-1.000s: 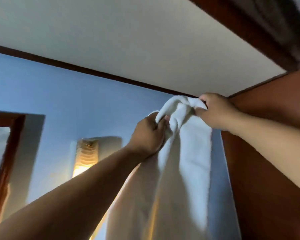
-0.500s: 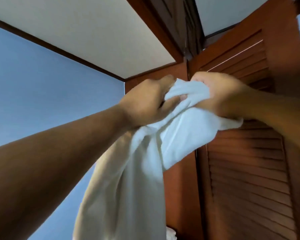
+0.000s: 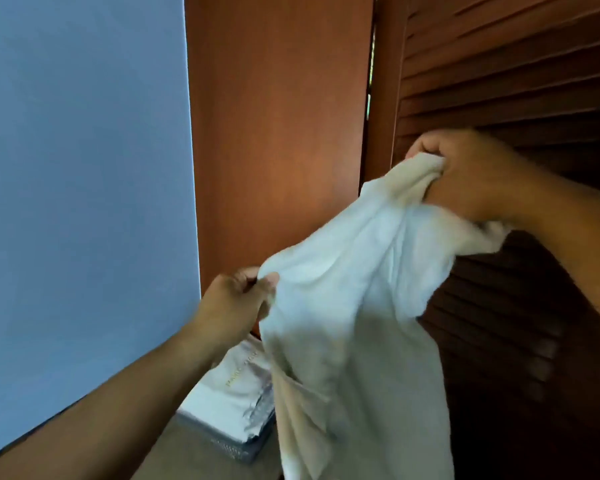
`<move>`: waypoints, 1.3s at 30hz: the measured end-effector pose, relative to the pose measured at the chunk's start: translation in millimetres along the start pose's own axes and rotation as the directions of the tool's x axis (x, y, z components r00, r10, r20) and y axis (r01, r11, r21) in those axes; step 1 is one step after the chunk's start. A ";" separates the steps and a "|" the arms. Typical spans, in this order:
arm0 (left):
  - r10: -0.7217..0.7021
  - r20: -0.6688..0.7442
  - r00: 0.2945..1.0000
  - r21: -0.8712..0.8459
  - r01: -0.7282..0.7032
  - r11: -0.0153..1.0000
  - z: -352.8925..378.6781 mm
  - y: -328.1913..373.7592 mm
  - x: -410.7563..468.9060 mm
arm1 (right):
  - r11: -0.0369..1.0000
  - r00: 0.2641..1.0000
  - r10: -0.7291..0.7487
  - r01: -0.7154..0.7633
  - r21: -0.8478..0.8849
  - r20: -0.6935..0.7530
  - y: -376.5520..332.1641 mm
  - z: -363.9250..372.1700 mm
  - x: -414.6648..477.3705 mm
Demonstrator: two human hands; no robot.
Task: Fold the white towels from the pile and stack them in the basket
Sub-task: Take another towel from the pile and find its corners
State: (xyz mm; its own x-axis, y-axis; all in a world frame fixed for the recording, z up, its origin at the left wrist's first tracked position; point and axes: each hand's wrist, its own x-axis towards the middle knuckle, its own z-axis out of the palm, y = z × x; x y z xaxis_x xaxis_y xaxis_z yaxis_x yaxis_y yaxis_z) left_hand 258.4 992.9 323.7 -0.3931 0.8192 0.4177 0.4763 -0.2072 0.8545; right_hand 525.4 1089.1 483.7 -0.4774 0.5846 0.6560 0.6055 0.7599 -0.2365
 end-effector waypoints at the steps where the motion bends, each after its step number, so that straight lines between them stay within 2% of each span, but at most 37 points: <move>1: -0.026 -0.085 0.996 -0.056 0.022 0.998 3.3 -12.4 5.5 | 1.000 0.993 -0.007 0.005 0.019 0.119 8.2 15.1 -8.8; 4: -0.049 -0.249 0.967 -0.148 0.012 0.989 11.9 -33.9 23.1 | 0.992 0.914 -0.124 0.098 0.085 0.387 34.7 76.6 -44.5; 7: 0.085 -0.238 0.967 -0.086 -0.108 0.990 28.3 -41.4 32.7 | 0.961 0.830 -0.158 0.005 0.276 0.535 65.8 154.5 -78.1; 9: 0.160 -0.189 0.969 0.010 -0.161 0.987 43.0 -45.6 34.7 | 0.901 0.798 -0.193 -0.085 0.425 0.571 86.1 202.8 -93.7; 12: 0.269 -0.150 0.951 0.279 -0.220 0.935 51.5 -60.5 40.8 | 0.773 0.768 -0.244 -0.214 0.597 0.592 106.7 260.5 -98.1; 14: 0.260 -0.160 0.952 0.432 -0.169 0.886 51.5 -68.7 39.3 | 0.705 0.721 -0.287 -0.286 0.649 0.631 116.1 285.7 -91.1; 16: 0.197 -0.222 0.955 0.494 -0.064 0.867 52.3 -75.3 29.5 | 0.666 0.624 -0.380 -0.328 0.670 0.683 121.8 306.6 -83.4; 18: 0.123 -0.292 0.948 0.515 0.047 0.856 55.0 -73.7 12.8 | 0.679 0.524 -0.506 -0.249 0.691 0.685 120.3 325.5 -79.2; 19: 0.094 -0.315 0.944 0.536 0.095 0.839 57.9 -71.0 3.5 | 0.654 0.485 -0.564 -0.232 0.720 0.668 116.4 334.3 -79.9; 21: 0.046 -0.352 0.935 0.572 0.176 0.801 62.4 -68.3 -18.9 | 0.569 0.462 -0.609 -0.312 0.760 0.645 102.6 347.8 -88.1; 23: 0.019 -0.374 0.927 0.609 0.230 0.759 64.7 -68.2 -48.3 | 0.450 0.467 -0.639 -0.417 0.790 0.611 86.0 356.8 -98.6; 25: 0.009 -0.412 0.911 0.641 0.282 0.714 64.3 -68.8 -83.5 | 0.321 0.509 -0.675 -0.449 0.834 0.534 63.4 352.7 -108.1; 28: -0.069 -0.500 0.863 0.608 0.407 0.682 58.6 -72.9 -141.9 | 0.099 0.657 -0.658 -0.410 0.907 0.368 33.3 336.3 -110.0; 29: -0.094 -0.512 0.854 0.613 0.440 0.656 57.6 -76.3 -162.2 | 0.050 0.678 -0.661 -0.390 0.920 0.323 25.5 329.2 -108.2; 31: -0.101 -0.564 0.820 0.621 0.501 0.603 59.1 -77.4 -196.4 | 0.024 0.678 -0.699 -0.294 0.956 0.226 13.3 312.6 -103.0; 33: -0.049 -0.683 0.728 0.574 0.578 0.580 53.2 -76.6 -226.5 | -0.007 0.715 -0.682 -0.220 0.975 0.156 9.2 297.1 -97.5; 36: 0.034 -0.863 0.504 0.413 0.665 0.622 31.4 -72.6 -274.7 | -0.076 0.828 -0.543 -0.212 0.974 0.138 12.8 285.5 -82.5; 38: 0.008 -0.922 0.386 0.245 0.568 0.786 22.5 -67.3 -299.2 | -0.072 0.823 -0.553 -0.202 0.977 0.130 16.5 283.7 -74.9; 39: -0.020 -0.941 0.338 0.163 0.503 0.848 19.9 -63.3 -306.0 | -0.024 0.797 -0.587 -0.188 0.982 0.138 18.2 284.8 -73.3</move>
State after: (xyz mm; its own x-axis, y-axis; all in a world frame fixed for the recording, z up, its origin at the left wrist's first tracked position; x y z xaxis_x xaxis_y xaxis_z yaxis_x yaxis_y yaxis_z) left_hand 364.2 766.0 135.6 -0.8823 -0.2222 0.4150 0.3346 0.3239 0.8849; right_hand 390.0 1141.1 227.1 -0.8244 0.0593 0.5629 -0.5500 0.1506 -0.8214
